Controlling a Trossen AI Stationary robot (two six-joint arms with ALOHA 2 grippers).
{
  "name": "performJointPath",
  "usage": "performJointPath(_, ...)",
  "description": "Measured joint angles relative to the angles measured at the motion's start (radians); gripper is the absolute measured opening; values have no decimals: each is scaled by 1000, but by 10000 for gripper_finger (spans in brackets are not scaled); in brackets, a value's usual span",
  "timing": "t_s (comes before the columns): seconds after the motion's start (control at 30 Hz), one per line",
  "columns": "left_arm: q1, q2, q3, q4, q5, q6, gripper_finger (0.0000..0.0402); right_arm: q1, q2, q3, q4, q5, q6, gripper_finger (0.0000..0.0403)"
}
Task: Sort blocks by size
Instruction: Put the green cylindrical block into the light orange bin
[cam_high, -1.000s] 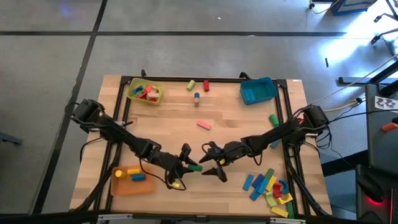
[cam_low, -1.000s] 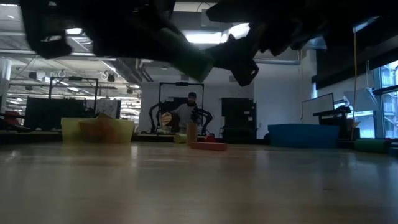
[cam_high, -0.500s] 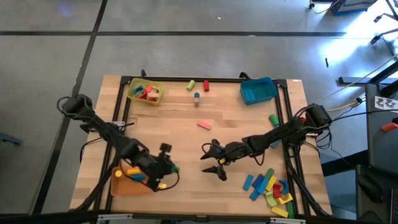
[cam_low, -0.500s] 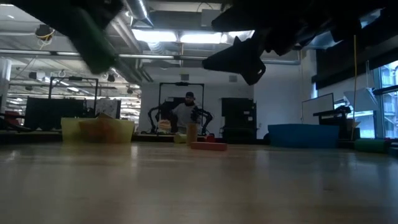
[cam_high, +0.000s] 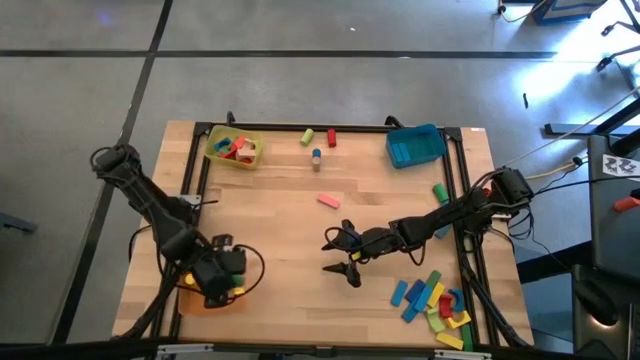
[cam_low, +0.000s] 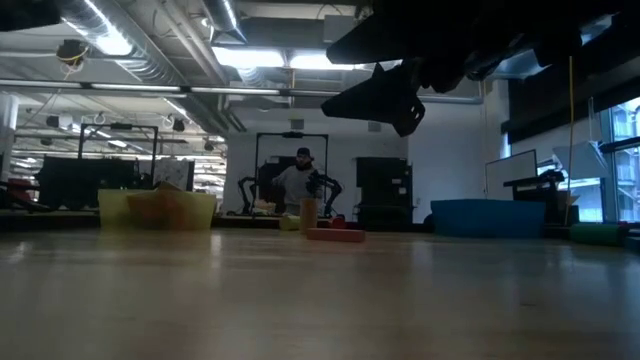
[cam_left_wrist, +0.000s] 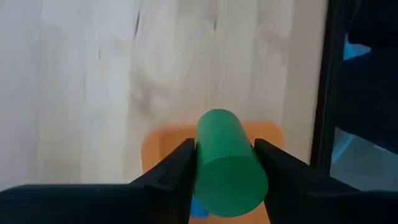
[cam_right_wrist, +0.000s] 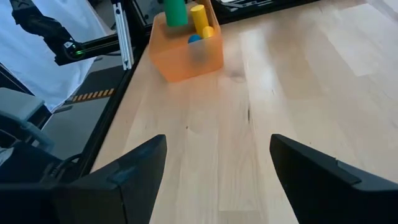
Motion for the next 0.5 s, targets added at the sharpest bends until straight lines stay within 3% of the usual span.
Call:
performJointPath(0.27,-44,2,-123,7,2,-163,131,0,0,0,0,18,0,289)
performJointPath(0.5,-28,3,-201,125,-4,-163,131,0,1,0,0,18,0,289)
